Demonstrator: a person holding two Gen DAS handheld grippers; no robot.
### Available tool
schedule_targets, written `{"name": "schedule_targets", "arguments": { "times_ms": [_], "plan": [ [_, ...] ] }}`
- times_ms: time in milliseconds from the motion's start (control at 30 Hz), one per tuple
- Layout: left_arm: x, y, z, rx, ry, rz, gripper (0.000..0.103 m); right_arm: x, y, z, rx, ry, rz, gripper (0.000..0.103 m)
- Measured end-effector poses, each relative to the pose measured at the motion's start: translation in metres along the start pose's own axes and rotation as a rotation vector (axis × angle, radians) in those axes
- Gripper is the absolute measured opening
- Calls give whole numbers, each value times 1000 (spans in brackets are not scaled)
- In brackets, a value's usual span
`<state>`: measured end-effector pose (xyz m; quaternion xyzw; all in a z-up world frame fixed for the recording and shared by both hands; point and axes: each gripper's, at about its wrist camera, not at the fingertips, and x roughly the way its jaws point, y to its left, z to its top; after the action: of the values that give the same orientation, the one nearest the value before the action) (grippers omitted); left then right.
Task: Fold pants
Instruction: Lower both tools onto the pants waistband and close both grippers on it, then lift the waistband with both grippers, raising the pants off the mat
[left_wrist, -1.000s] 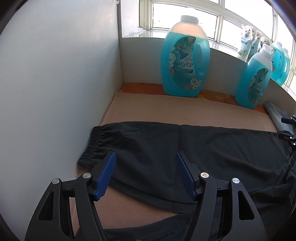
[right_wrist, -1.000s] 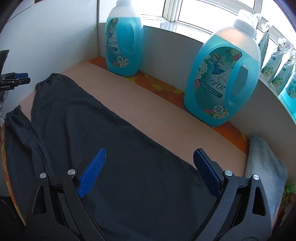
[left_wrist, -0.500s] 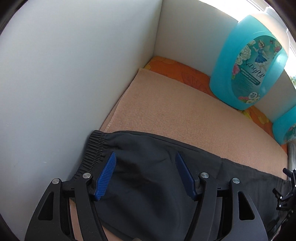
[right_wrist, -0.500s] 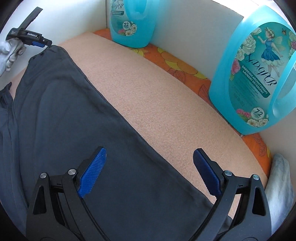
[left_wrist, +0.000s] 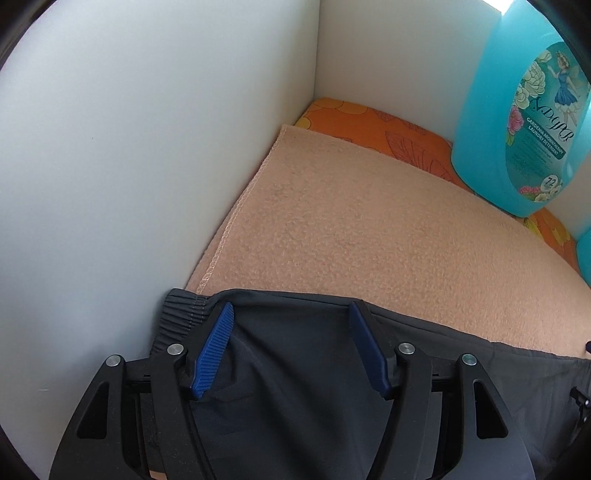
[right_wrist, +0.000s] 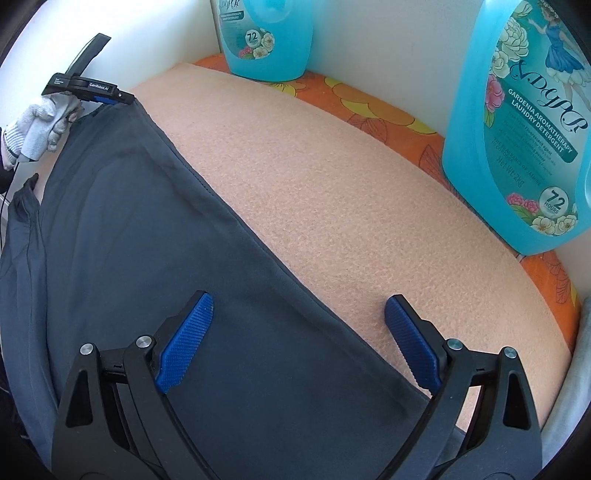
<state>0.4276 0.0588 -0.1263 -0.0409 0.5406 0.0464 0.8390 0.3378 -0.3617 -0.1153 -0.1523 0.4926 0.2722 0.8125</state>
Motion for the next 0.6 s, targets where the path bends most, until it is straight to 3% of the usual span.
{"name": "schedule_targets", "arguments": {
  "times_ms": [67, 100, 200, 267, 333, 600],
  "plan": [
    [-7, -3, -5, 24, -31, 11, 20, -5, 6, -2, -16, -5, 12, 77],
    [-9, -5, -7, 31, -39, 13, 13, -6, 10, -2, -21, -5, 14, 73],
    [-14, -10, -12, 57, -69, 38, 5, -12, 22, -5, -36, -7, 17, 43],
    [-18, -12, -17, 64, -85, 42, 3, -15, 29, -7, -45, -4, 8, 16],
    [-22, -9, -19, 46, -96, 21, 2, -21, 35, -11, -49, -6, -9, 9],
    [-59, 10, -16, -9, -180, -60, 1, -55, 45, -13, -40, -96, -58, 5]
  ]
}}
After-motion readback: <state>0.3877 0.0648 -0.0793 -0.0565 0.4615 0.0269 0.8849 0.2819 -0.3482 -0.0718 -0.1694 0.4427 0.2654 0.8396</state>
